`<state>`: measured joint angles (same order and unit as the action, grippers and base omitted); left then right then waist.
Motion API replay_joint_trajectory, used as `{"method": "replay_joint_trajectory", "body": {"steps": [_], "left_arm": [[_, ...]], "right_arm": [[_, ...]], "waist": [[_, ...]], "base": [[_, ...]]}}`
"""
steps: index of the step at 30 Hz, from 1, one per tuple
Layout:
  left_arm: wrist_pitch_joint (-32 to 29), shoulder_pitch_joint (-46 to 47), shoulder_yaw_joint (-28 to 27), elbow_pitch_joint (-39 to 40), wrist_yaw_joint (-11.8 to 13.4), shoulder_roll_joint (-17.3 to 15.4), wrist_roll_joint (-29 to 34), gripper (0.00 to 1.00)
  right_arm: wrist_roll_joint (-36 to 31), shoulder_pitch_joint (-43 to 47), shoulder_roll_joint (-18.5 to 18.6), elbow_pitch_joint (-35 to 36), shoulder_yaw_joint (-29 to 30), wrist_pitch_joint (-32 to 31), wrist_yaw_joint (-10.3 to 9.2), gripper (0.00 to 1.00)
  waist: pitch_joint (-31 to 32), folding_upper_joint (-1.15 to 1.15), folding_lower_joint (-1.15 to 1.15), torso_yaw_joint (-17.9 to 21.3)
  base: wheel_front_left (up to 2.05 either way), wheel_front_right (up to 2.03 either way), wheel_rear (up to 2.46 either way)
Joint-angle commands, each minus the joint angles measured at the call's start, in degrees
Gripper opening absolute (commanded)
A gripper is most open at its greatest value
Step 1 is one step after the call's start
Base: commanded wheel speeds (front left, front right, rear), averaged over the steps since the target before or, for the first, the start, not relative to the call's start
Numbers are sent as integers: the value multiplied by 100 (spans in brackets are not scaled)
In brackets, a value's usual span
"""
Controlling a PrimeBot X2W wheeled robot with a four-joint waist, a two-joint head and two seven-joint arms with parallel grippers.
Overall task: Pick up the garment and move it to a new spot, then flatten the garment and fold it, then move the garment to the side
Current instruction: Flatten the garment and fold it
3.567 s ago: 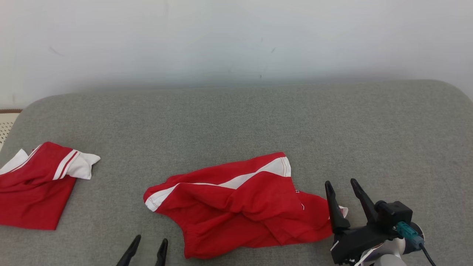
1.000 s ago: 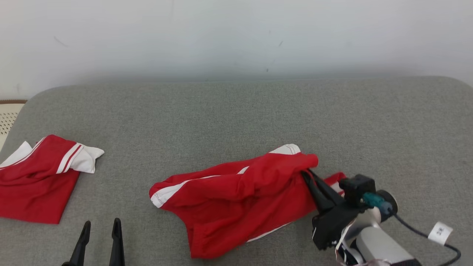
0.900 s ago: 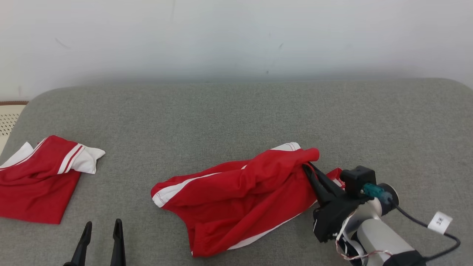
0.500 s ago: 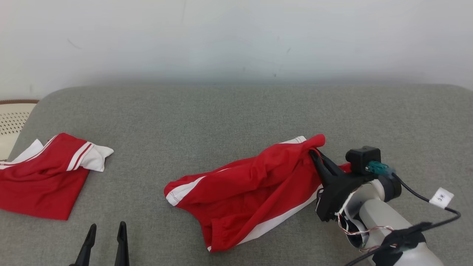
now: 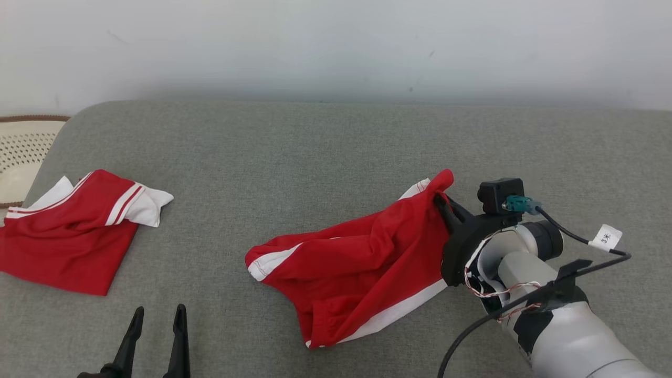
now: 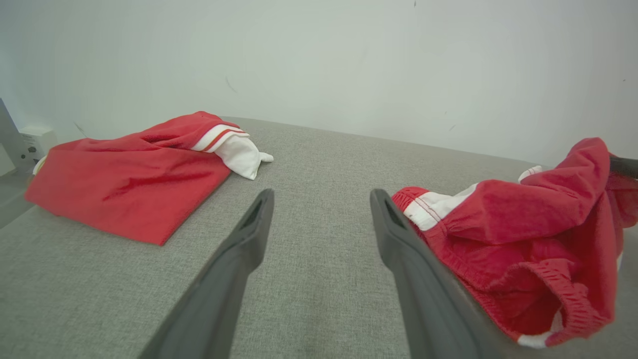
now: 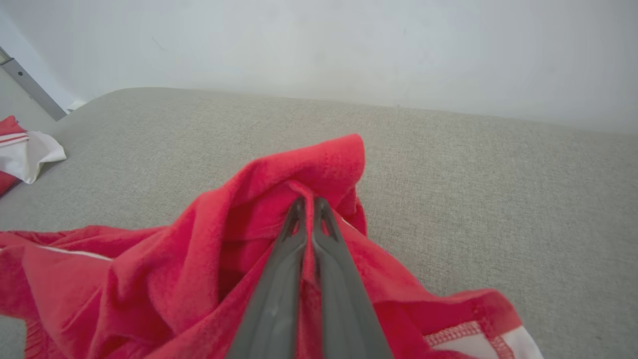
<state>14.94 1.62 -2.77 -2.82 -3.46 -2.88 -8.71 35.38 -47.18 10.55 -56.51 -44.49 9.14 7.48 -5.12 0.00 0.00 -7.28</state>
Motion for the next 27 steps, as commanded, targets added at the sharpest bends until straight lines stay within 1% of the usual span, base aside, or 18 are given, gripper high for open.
{"method": "replay_joint_trajectory", "body": {"steps": [1, 2, 3, 4, 5, 9, 13, 16, 22, 27], "left_arm": [[14, 56, 22, -23, -6, -2, -58, 100], [14, 68, 32, -29, -7, -2, -58, 100], [14, 68, 32, -29, -7, -2, -58, 100], [14, 76, 35, -32, -7, -2, -61, 100], [13, 76, 35, -35, -6, -2, -61, 100], [13, 54, -10, -43, 4, -1, -63, 100], [13, 34, -26, -26, 7, -2, -46, 100], [14, 23, -34, 3, 7, -2, -39, 100], [13, -42, -41, 22, 7, -3, -31, 100], [13, -84, -37, 44, 18, -2, -35, 100]], "right_arm": [[59, -158, -52, -259, -52, 119, 3, 0], [54, -208, -76, -375, -67, 175, 3, 6], [54, -208, -76, -375, -67, 175, 3, 6], [34, -268, -89, -472, -82, 244, 3, 29], [18, -310, -104, -558, -93, 311, 3, 100], [69, -352, -133, -760, -90, 515, 3, 100], [87, -290, -53, -673, 8, 611, 3, 100], [-14, -138, 103, -247, 219, 612, 3, 100], [-426, 585, 447, 807, 871, 614, 3, 100], [-813, 1278, 614, 1361, 1378, 615, 3, 100]], "waist": [[-55, 0, 0, -62], [-62, 0, 0, -71], [-62, 0, 0, -71], [-67, 0, 0, -76], [-68, 0, 0, -74], [-52, 0, 0, 4], [-30, 0, 0, 121], [-31, 0, 0, 205], [24, 0, 0, 323], [74, 0, 0, 373]], "base": [[0, 0, 0], [0, 0, 0], [0, 0, 0], [0, 0, 0], [0, 0, 0], [0, 0, 0], [0, 0, 0], [0, 0, 0], [0, 0, 0], [0, 0, 0]]}}
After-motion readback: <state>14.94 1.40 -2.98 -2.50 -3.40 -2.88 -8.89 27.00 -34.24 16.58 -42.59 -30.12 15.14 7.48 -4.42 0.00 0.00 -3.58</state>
